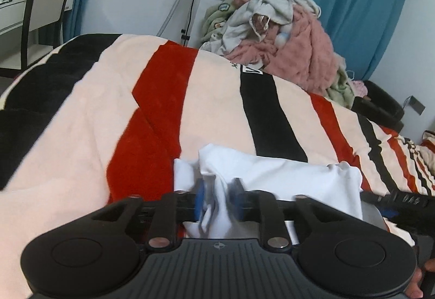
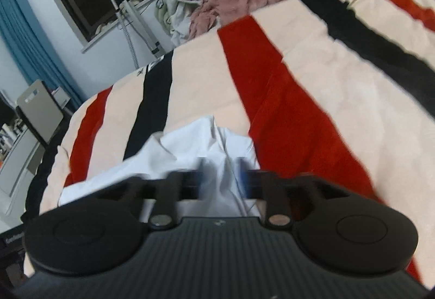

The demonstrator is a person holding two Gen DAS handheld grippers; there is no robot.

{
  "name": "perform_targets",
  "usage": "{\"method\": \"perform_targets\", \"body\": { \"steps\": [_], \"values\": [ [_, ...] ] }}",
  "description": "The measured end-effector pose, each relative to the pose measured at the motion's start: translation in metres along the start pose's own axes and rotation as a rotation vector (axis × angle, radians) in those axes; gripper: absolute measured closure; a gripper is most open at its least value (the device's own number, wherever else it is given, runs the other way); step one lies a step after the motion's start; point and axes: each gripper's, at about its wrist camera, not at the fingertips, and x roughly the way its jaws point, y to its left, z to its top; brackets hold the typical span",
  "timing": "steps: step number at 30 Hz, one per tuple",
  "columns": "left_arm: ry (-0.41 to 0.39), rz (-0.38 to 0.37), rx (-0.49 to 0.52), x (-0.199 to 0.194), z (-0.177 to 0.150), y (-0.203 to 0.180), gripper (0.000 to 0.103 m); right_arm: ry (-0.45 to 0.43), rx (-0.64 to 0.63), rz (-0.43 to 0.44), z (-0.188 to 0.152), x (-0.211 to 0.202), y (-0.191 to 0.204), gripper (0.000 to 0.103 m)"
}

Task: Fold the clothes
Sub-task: 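Open both grippers and lift them above the folded bundle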

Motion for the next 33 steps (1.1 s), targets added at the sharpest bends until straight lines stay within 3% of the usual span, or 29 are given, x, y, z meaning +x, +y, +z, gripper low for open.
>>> {"method": "perform_targets", "body": {
  "steps": [2, 6, 7, 9, 12, 16, 27, 33],
  "values": [
    [-0.027, -0.02, 0.014, -0.011, 0.003, -0.003, 0.039, -0.064, 0.001, 0.002, 0.002, -0.014, 0.005, 0.017],
    [-0.079, -0.036, 0.096, -0.018, 0.006, -0.023, 0.026, -0.145, -0.102, 0.043, 0.003, -0.025, 0.023, 0.019],
    [-0.086, -0.036, 0.122, -0.018, 0.005, -0.028, 0.026, -0.15, -0.144, 0.053, 0.002, -0.024, 0.028, 0.022],
    [-0.052, -0.031, 0.153, -0.006, -0.001, -0.033, 0.027, -0.13, -0.213, 0.064, -0.003, -0.013, 0.035, 0.045],
    [0.011, -0.019, 0.183, 0.016, -0.012, -0.036, 0.028, -0.021, -0.246, 0.067, -0.015, 0.015, 0.037, 0.064],
    [0.051, -0.011, 0.174, 0.03, -0.019, -0.031, 0.028, 0.019, -0.3, 0.053, -0.027, 0.03, 0.04, 0.063],
    [0.064, -0.013, 0.154, -0.037, -0.05, -0.035, 0.026, 0.003, -0.314, 0.052, -0.045, -0.053, 0.053, 0.062],
    [0.082, 0.029, 0.108, -0.04, -0.07, -0.035, 0.025, 0.083, -0.317, -0.008, -0.073, -0.057, 0.046, 0.062]
  ]
}}
